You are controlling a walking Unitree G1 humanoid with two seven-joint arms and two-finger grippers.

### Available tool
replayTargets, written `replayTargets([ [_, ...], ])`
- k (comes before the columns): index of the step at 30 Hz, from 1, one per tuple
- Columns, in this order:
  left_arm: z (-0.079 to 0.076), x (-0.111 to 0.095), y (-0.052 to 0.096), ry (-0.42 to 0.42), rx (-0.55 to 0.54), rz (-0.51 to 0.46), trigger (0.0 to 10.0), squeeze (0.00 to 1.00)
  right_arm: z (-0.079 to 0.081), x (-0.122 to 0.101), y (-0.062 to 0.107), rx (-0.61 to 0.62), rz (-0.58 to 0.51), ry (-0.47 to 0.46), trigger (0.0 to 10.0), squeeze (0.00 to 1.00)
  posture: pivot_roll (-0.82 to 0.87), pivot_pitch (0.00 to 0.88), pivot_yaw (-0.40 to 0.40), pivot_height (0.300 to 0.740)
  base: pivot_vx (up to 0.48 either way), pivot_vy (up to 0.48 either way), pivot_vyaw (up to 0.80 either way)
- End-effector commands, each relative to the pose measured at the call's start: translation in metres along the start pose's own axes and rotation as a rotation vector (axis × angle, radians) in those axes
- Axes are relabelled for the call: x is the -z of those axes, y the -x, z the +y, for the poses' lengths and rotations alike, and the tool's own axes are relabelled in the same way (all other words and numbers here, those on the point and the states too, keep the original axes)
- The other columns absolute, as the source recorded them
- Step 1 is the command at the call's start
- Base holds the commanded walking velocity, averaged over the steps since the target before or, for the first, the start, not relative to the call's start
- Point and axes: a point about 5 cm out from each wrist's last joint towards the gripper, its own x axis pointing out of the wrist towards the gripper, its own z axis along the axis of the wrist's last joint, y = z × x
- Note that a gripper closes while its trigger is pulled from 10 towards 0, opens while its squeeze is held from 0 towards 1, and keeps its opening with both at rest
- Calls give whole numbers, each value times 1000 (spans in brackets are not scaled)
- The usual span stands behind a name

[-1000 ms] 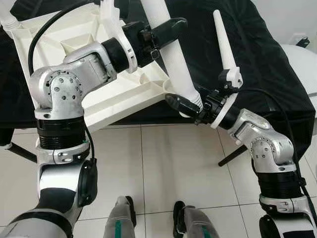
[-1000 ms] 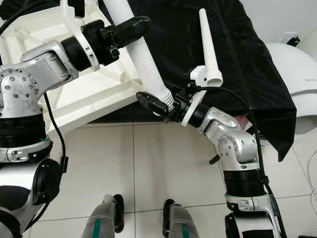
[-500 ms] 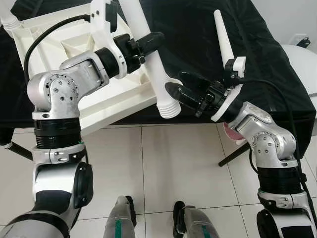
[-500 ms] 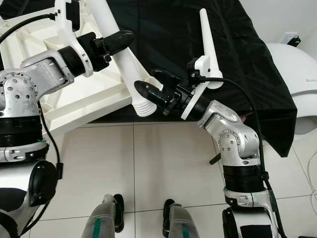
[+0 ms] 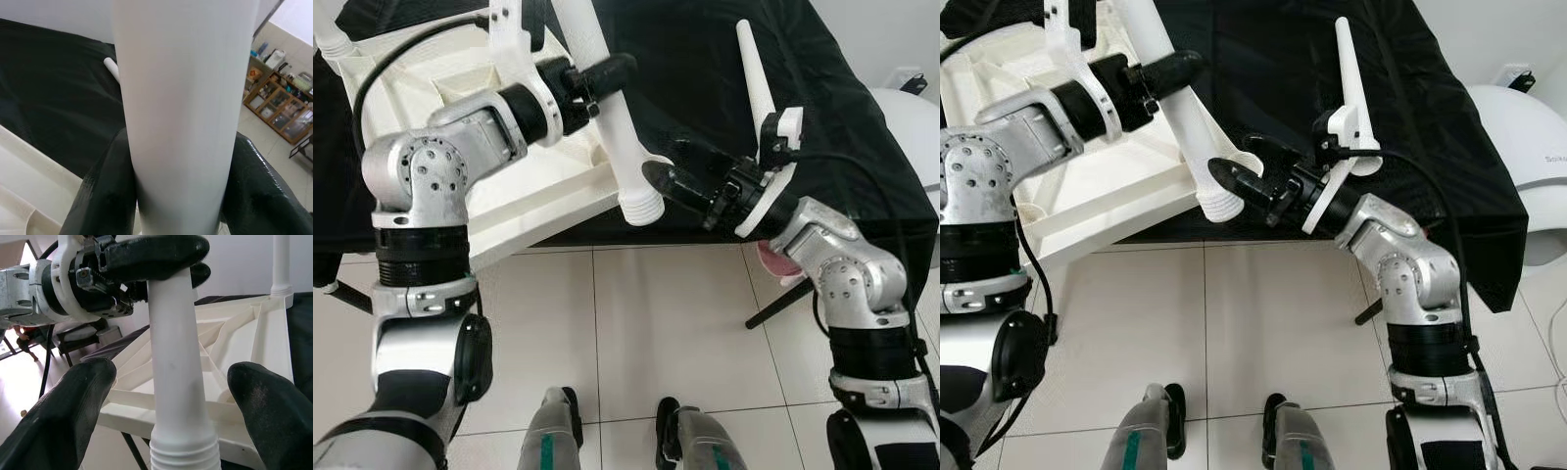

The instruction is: Building children table

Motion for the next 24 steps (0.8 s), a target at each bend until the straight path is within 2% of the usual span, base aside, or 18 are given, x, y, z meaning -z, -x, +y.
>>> replayTargets([
  [1,-17,-9,-2,-73,88,-18,10000,0,0,-7,2,-48,27,34,10000,0,-33,178,-13,740,0,0,0],
  [10,-27,-12,-4,-81,127,-23,10000,0,-2,-9,0,-81,61,60,10000,0,-27,180,-16,740,0,0,0],
  [17,-47,-14,-9,-125,198,-29,10000,0,-8,-10,-19,-101,115,81,10000,0,-22,178,-19,740,0,0,0],
  [24,-55,-7,-11,-162,222,-9,10000,0,-11,-9,-25,-90,144,91,10000,0,-21,177,-19,740,0,0,0],
])
